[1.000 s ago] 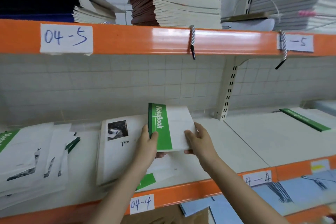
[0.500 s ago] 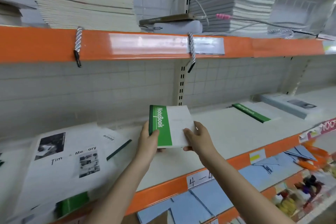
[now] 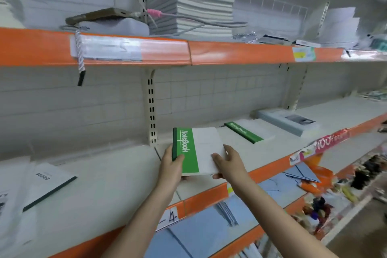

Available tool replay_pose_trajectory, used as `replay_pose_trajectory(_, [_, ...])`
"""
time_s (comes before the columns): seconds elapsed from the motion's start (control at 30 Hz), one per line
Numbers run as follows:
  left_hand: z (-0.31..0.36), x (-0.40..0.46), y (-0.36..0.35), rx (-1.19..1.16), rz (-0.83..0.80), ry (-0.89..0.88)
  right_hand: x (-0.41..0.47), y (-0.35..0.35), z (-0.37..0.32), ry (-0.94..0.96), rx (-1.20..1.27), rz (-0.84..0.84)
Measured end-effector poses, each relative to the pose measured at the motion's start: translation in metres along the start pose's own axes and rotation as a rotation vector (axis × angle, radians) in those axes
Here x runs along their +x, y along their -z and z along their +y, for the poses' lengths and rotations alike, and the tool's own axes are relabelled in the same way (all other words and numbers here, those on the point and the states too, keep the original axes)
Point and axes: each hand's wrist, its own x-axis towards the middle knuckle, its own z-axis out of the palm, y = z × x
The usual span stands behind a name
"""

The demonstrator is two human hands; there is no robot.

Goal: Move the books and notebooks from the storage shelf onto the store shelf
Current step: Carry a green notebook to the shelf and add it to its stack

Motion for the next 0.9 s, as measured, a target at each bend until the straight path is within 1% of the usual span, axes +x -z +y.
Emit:
replay_pose_trajectory(0.17, [-0.007, 0.002, -0.049, -0.015, -0.050, 0.007, 0.013, 0.050, 0.011, 0.000, -0.011, -0.002])
replay_pose_trajectory(0.37, [-0.016, 0.013, -0.100, 0.000, -0.081, 0.009, 0.033, 0.094, 0.026, 0.014, -0.106, 0.096])
replay_pose_trajectory(0.57, [-0.028, 0.031, -0.140, 0.003, -0.118, 0.023, 0.053, 0.127, 0.039, 0.007, -0.135, 0.123])
replay_pose_trajectory(0.67, [-0.034, 0.046, -0.160, 0.025, -0.116, 0.026, 0.069, 0.141, 0.043, 0.010, -0.129, 0.126])
replay_pose_trajectory(0.9, [-0.035, 0.095, -0.201, -0.003, -0.073, 0.011, 0.128, 0.162, 0.041, 0.019, -0.107, 0.101])
